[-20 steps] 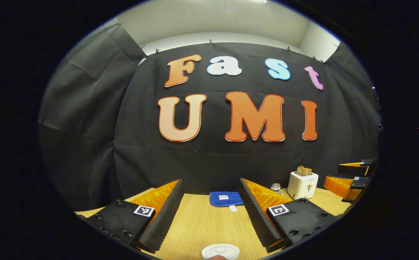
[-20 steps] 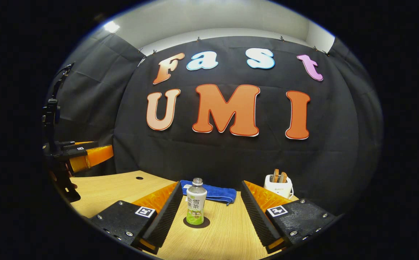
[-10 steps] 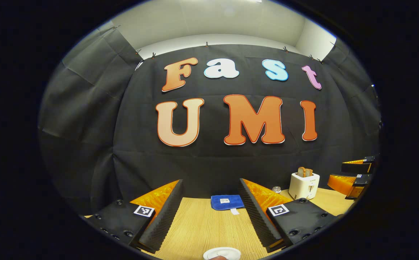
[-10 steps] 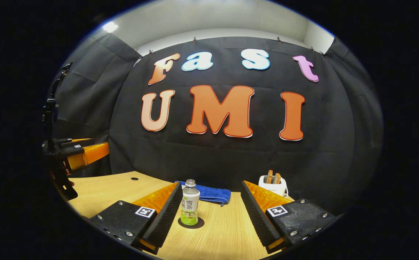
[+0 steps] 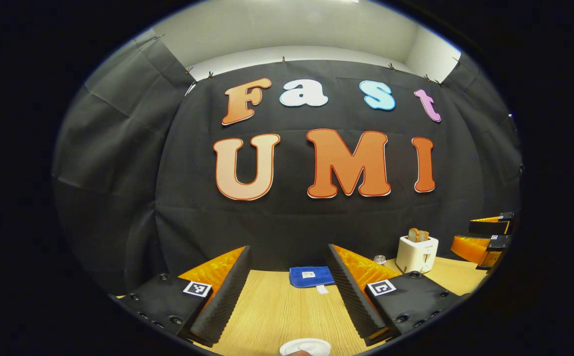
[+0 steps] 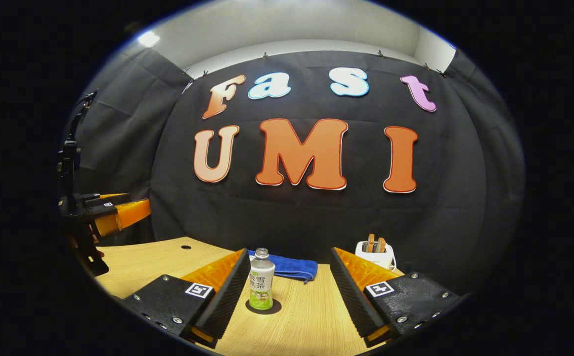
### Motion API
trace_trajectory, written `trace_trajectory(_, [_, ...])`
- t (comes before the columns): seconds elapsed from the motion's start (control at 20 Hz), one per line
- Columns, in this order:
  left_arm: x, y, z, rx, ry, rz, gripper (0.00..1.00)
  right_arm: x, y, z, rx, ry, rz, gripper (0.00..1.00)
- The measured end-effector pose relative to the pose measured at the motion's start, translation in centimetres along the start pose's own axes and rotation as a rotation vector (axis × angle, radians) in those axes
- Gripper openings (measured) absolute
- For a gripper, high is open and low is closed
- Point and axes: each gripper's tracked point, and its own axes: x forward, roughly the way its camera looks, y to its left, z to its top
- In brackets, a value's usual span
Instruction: Open the teacup lid with one hand, grasp the water bottle and pour water into the teacup with the other hand; after pouring, place the water bottle on the coaster and then close the teacup lid.
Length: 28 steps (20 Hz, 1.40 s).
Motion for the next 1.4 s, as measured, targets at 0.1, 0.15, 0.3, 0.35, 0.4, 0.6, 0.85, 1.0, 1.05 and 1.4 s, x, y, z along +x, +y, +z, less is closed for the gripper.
trace_trajectory(0.1, [0.0, 0.3, -0.2, 0.000, 0.004, 0.005, 1.00, 0.0, 0.2, 0.0, -0.003, 0.001, 0.000, 0.96])
trace_trajectory(0.15, [0.0, 0.4, -0.3, 0.001, 0.004, 0.003, 1.00, 0.0, 0.4, 0.1, -0.002, -0.001, 0.006, 1.00])
trace_trajectory(0.3, [0.2, 0.6, -0.8, -0.005, 0.016, 0.003, 0.98, 0.0, 0.5, 0.2, 0.001, -0.005, 0.009, 0.96])
trace_trajectory(0.35, [0.2, 0.7, -1.1, -0.005, 0.021, 0.005, 0.98, 0.0, 0.5, 0.2, 0.001, -0.004, 0.008, 0.96])
trace_trajectory(0.4, [0.1, 0.6, -1.0, -0.004, 0.025, 0.004, 0.98, 0.0, 0.5, 0.2, 0.001, -0.005, 0.008, 0.96])
trace_trajectory(0.6, [0.1, 0.6, -0.9, 0.001, 0.023, 0.004, 0.98, 0.0, 0.1, 0.3, 0.012, -0.006, 0.000, 0.96])
trace_trajectory(0.85, [0.1, 0.0, -2.5, 0.028, 0.057, -0.004, 0.98, -0.1, 0.2, -0.2, 0.009, 0.008, -0.003, 0.96])
trace_trajectory(1.0, [0.0, -0.2, -2.4, 0.022, 0.059, -0.008, 0.95, -0.1, -0.1, -0.1, 0.019, 0.010, -0.008, 0.96])
trace_trajectory(1.05, [0.1, -0.2, -2.4, 0.022, 0.057, -0.008, 0.95, -0.1, -0.3, 0.0, 0.022, 0.008, -0.010, 0.96])
trace_trajectory(1.4, [0.0, -0.2, -2.4, 0.018, 0.059, -0.004, 0.98, 0.0, -1.4, -0.7, 0.033, 0.028, -0.039, 0.96])
